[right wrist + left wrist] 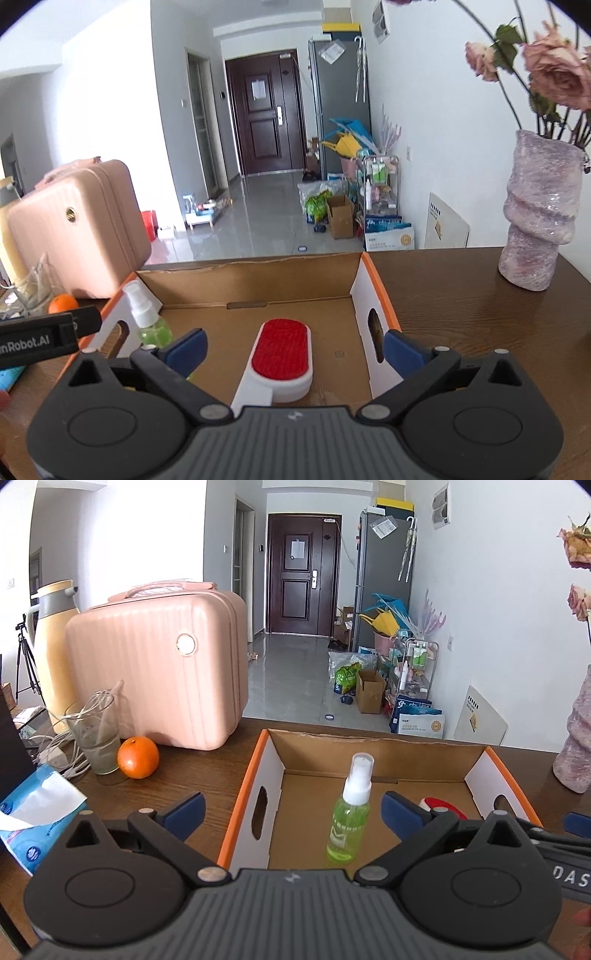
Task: Organize rigid objects
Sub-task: 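Withdraw both grippers from the box back toward the remaining items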
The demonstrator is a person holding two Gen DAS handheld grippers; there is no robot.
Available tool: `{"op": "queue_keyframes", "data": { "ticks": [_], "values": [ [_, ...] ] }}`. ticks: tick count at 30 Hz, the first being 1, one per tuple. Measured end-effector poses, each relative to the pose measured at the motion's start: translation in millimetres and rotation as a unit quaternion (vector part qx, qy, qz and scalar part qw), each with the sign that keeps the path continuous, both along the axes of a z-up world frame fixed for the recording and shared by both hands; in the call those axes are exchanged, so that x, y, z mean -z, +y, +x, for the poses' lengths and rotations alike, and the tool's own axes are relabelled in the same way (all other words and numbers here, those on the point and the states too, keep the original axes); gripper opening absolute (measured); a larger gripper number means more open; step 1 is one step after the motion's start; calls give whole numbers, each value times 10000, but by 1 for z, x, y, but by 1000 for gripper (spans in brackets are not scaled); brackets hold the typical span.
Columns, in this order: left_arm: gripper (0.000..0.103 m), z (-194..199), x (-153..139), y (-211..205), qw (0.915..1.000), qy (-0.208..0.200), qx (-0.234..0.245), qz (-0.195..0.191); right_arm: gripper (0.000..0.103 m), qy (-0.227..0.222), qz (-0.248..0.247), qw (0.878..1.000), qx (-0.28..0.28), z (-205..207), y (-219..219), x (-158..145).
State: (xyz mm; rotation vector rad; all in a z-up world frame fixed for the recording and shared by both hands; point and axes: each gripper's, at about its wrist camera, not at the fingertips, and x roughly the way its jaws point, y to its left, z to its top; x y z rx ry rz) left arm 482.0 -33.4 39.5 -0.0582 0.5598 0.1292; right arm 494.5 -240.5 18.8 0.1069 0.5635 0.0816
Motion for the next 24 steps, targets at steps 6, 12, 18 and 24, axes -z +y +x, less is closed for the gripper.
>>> {"op": "queue_keyframes", "data": {
  "ticks": [6, 12, 18, 24],
  "values": [
    [103, -24, -2, 1, 10000, -80, 18, 39, 102, -277, 87, 9996, 59, -32, -7, -7],
    [103, -51, -1, 3, 9999, -124, 48, 62, 102, -578, 78, 9983, 96, -64, -13, -12],
    [103, -79, 0, 0, 9996, -210, 129, 103, 102, -799, -24, 9968, -6, -95, -11, -11],
    [103, -106, 2, -6, 9989, -325, 242, 232, 102, -961, -121, 9953, -65, -122, -6, -7]
  ]
}}
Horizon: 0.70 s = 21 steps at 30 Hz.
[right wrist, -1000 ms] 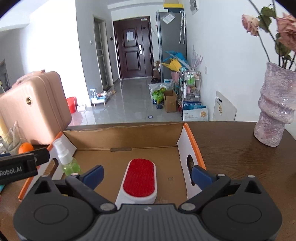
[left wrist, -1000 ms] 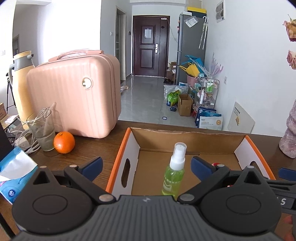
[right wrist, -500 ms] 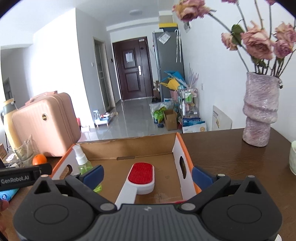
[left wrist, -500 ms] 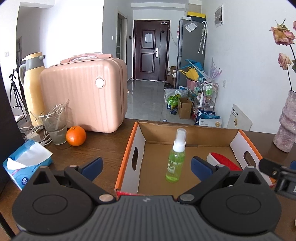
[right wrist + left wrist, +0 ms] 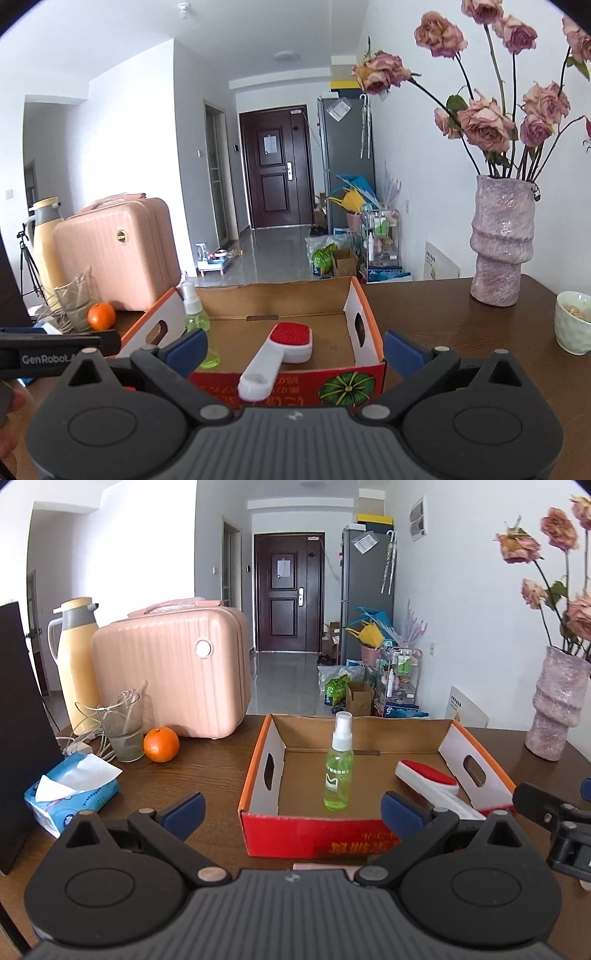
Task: Organize rigid objects
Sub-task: 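Withdraw both grippers from the box back toward the remaining items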
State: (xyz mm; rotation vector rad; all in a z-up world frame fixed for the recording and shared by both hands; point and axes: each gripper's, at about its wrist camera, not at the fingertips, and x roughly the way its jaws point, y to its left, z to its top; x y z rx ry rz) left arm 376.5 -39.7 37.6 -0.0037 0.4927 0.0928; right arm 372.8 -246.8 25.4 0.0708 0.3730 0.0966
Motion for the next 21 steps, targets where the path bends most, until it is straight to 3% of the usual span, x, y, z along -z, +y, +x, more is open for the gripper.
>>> {"op": "queue_keyframes", "data": {
  "ticks": [21],
  "values": [
    [103, -73, 35, 13, 9994, 164, 229, -195, 102, 294, -298, 9991, -69, -77, -1, 48]
  ]
}}
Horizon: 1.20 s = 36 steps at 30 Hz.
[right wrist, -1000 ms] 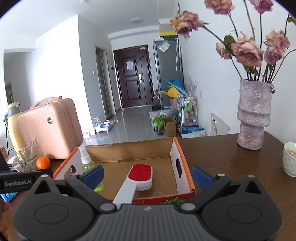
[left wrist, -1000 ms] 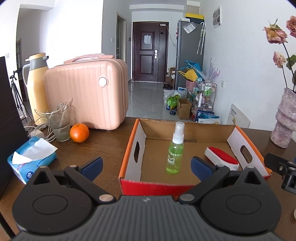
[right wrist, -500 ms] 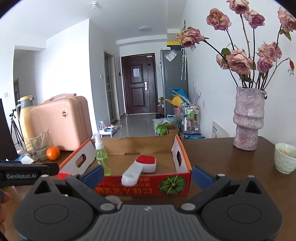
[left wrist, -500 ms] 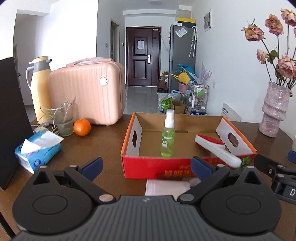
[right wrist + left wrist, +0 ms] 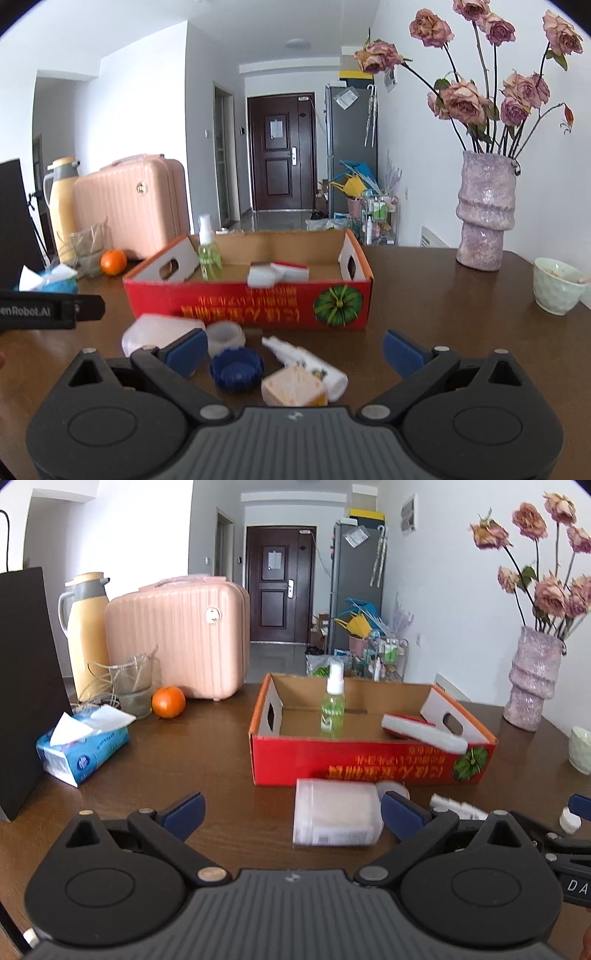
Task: Organize rigid objects
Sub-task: 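Withdraw both grippers from the box back toward the remaining items, then grasp the white plug adapter with the right gripper while the left gripper approaches the purple cap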
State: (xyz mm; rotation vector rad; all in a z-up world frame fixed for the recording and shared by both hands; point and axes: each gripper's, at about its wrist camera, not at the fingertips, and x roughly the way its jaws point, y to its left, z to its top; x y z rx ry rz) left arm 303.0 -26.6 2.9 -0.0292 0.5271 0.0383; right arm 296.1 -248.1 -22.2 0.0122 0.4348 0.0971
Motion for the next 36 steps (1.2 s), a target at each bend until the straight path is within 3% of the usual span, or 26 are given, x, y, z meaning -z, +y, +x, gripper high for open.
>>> {"op": "queue_keyframes", "data": {
  "ticks": [9, 15, 21, 28, 32, 34, 36],
  "values": [
    [103, -7, 18, 2, 9997, 164, 143, 84, 102, 62, -210, 9998, -38, -11, 2, 18],
    [103, -4, 21, 7, 9996, 248, 100, 6, 100, 318, -606, 9974, -206, 9, 10, 31],
    [103, -2, 22, 9, 9995, 296, 87, -33, 93, 823, -439, 9955, -140, 36, 13, 45],
    [103, -1, 23, 9, 9994, 323, 76, -48, 88, 1048, -181, 9939, 282, 57, 13, 50],
    [103, 0, 25, 8, 9992, 378, 102, -50, 86, 1315, 331, 9896, 473, 70, 9, 53],
    [103, 0, 25, 8, 9992, 390, 99, -40, 81, 1354, 452, 9882, 564, 72, 8, 55],
    [103, 0, 25, 8, 9993, 364, 110, -65, 62, 1387, 380, 9881, 550, 73, 9, 56]
  ]
}}
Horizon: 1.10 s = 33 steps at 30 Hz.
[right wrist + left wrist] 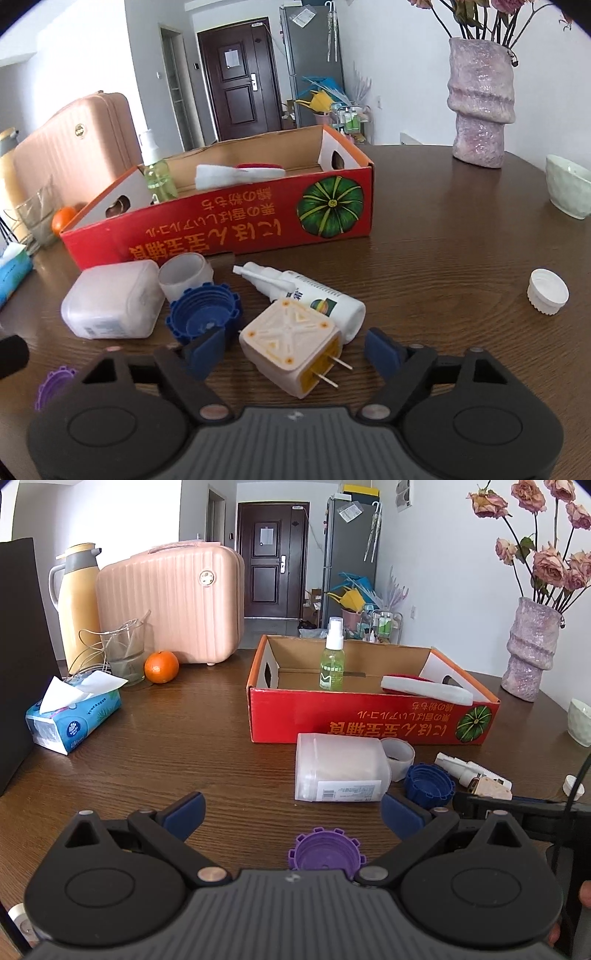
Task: Organize rigid objects
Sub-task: 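Grasp the white plug adapter with the right gripper while the left gripper approaches the purple cap, then lift the plug adapter with the right gripper while the left gripper reaches the blue cap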
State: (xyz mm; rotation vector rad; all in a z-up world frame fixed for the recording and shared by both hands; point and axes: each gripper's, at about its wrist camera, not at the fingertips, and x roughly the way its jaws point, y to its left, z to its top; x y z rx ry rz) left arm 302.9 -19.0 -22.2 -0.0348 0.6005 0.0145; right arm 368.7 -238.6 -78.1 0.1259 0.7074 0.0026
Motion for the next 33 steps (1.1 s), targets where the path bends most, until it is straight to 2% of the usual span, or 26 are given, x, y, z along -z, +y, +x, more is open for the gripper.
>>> {"op": "queue_keyframes", "data": {
  "ticks": [2, 8, 20, 33],
  "values": [
    [103, 0, 0, 0, 10000, -11, -5, -4, 56, -37, -29, 10000, 11, -3, 0, -1],
    [103, 1, 3, 0, 10000, 42, -15, 26, 55, -104, -75, 9999, -53, -13, 1, -1],
    [103, 7, 9, -1, 9998, 195, -9, 93, 55, -694, -65, 9975, -71, -41, -6, -19],
    [103, 15, 5, -16, 9992, 314, 68, 249, 55, -982, 60, 9951, -72, -54, -19, -29]
  ]
}}
